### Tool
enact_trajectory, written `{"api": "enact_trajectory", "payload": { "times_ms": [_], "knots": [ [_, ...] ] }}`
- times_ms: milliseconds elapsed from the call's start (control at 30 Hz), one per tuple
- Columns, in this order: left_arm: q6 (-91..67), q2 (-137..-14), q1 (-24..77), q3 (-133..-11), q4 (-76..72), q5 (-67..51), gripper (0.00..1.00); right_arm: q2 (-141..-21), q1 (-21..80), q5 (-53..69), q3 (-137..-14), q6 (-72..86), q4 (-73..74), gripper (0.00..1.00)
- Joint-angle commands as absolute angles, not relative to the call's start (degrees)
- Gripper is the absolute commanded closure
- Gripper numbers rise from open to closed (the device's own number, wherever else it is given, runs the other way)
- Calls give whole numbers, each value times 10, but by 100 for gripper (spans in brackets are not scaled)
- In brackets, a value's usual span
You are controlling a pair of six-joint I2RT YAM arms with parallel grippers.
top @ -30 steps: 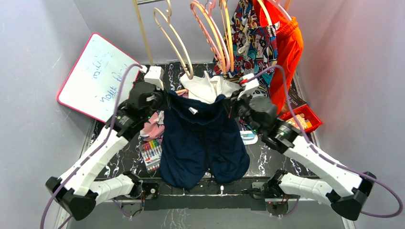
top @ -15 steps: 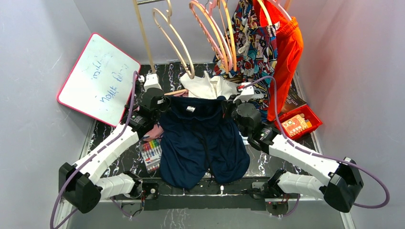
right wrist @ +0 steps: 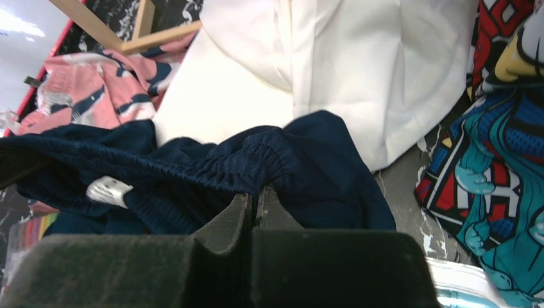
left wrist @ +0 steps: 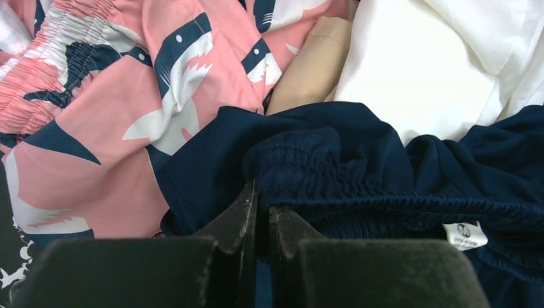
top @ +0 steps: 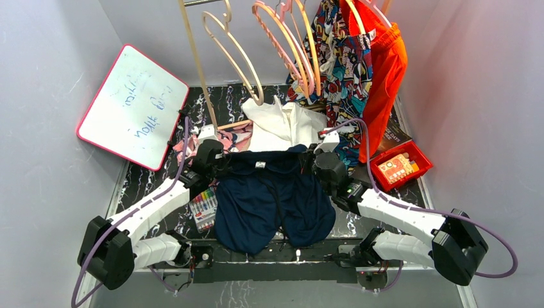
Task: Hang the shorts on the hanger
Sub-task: Adjust the shorts at the center of the board.
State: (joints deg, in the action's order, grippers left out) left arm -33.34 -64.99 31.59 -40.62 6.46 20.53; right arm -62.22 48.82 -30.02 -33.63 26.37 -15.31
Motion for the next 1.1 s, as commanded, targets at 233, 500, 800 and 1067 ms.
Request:
{"api": "enact_trajectory", "payload": {
  "times_ms": [233, 500, 800, 1067],
  "knots": [
    [-362, -693, 312, -427, 107, 195, 83, -637, 484, -281, -327, 274, -160, 100],
    [-331, -655, 311, -435, 130, 159, 16, -600, 484, -242, -317, 272, -137, 65],
    [-296, -586, 311, -489, 233, 138, 1, -553, 484, -182, -361, 261, -55, 35],
    [-215, -483, 312, -544, 290, 96, 2, -501, 484, -83, -425, 196, 58, 33]
  ]
}}
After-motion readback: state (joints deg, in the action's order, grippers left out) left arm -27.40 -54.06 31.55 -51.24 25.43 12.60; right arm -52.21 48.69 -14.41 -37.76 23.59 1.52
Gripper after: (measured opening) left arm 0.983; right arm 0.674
